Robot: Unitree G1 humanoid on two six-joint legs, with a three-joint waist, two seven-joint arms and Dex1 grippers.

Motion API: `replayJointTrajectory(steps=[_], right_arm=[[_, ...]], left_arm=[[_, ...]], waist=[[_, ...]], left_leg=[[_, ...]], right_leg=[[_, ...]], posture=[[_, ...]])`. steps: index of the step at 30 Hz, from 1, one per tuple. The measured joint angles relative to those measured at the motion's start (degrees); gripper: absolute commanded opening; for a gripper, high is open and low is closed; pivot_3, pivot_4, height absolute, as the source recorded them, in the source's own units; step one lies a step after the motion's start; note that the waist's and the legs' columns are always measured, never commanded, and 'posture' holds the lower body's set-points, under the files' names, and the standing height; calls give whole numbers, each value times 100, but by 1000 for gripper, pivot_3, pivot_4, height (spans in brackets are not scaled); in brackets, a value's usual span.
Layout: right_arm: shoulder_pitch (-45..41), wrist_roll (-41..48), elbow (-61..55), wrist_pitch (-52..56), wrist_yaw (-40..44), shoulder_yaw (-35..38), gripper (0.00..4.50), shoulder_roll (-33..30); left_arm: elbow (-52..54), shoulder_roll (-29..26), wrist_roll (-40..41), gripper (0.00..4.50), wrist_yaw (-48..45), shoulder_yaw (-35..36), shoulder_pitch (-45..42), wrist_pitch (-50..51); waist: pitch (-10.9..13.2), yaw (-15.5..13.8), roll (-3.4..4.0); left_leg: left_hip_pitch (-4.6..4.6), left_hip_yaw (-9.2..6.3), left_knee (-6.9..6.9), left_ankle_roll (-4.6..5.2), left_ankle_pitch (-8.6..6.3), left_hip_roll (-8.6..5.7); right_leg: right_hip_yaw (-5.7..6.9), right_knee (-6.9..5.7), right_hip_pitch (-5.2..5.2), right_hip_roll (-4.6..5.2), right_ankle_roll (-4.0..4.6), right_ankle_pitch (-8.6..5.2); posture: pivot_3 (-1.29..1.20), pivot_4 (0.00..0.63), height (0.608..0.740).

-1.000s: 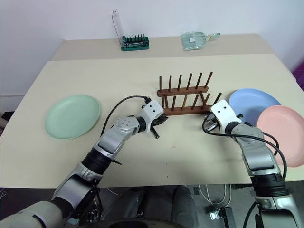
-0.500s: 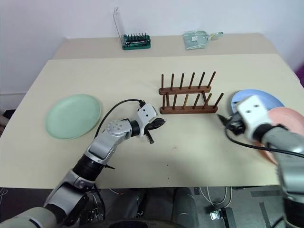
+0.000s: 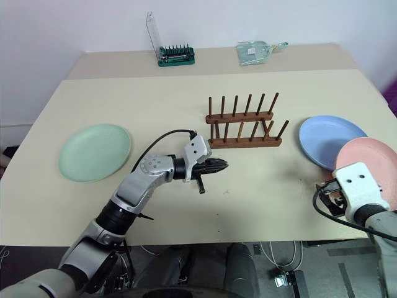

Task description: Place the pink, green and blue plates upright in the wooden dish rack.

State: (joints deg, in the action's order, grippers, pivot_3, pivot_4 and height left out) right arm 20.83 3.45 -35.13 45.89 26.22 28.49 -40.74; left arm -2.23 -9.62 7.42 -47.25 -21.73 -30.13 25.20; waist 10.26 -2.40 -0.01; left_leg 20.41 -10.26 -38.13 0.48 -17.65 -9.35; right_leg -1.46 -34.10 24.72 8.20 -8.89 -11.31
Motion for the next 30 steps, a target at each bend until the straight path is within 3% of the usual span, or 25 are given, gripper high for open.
replayJointTrajectory(steps=[5, 10, 14, 18, 23, 26, 30], right_arm=[[-54, -492, 380, -305, -199, -275, 49, -220], [-147, -479, 362, -307, 84, -214, 49, -361], [-237, -203, 38, -395, 859, 435, 49, -994], [-1756, 1175, -290, -321, 1701, 1186, 49, -1297], [-4427, 3918, 98, 795, 1580, 1287, 49, -938], [-4997, 5042, 664, 1171, 1554, 958, 49, -583], [-5092, 5171, 1675, 1224, 1703, 422, 49, -585]], left_arm=[[0, -49, -1, 198, -3, 4, 1, -86], [1, -64, 0, 198, 3, 9, 6, -92], [5, -94, 1, 198, 4, 20, 14, -93], [-4, -112, 2, 198, 3, 28, 30, -112], [-42, -137, 11, 198, 18, 68, 46, -189], [-22, -148, 82, 198, 20, 140, 48, -147], [160, -234, 189, 198, 10, 237, 92, -43]], waist=[[0, 1, 1], [2, 1, 0], [4, 10, 5], [9, 26, -2], [19, -1, -31], [20, -15, -36], [18, 5, -32]], left_leg=[[0, 1, 0, -5, 3, 0], [1, 2, 0, -3, 2, 1], [-1, 9, -1, 4, -3, 5], [-2, 18, -1, 4, -3, 25], [4, 8, 2, 2, -4, 38], [15, 7, 1, -22, 6, 44], [22, 21, 0, -7, -4, 39]], right_leg=[[-1, 0, 0, 0, 0, 0], [-1, 1, 0, -1, -1, 0], [-4, 1, 0, -5, -2, 0], [-6, 9, -1, -23, 5, 6], [0, 37, -7, -36, 20, 17], [0, 67, -8, -43, 17, 50], [-2, 89, -4, -38, 10, 55]], posture=[[0, 150, 740], [0, 150, 740], [0, 150, 740], [0, 150, 740], [0, 150, 740], [0, 150, 740], [0, 150, 740]])
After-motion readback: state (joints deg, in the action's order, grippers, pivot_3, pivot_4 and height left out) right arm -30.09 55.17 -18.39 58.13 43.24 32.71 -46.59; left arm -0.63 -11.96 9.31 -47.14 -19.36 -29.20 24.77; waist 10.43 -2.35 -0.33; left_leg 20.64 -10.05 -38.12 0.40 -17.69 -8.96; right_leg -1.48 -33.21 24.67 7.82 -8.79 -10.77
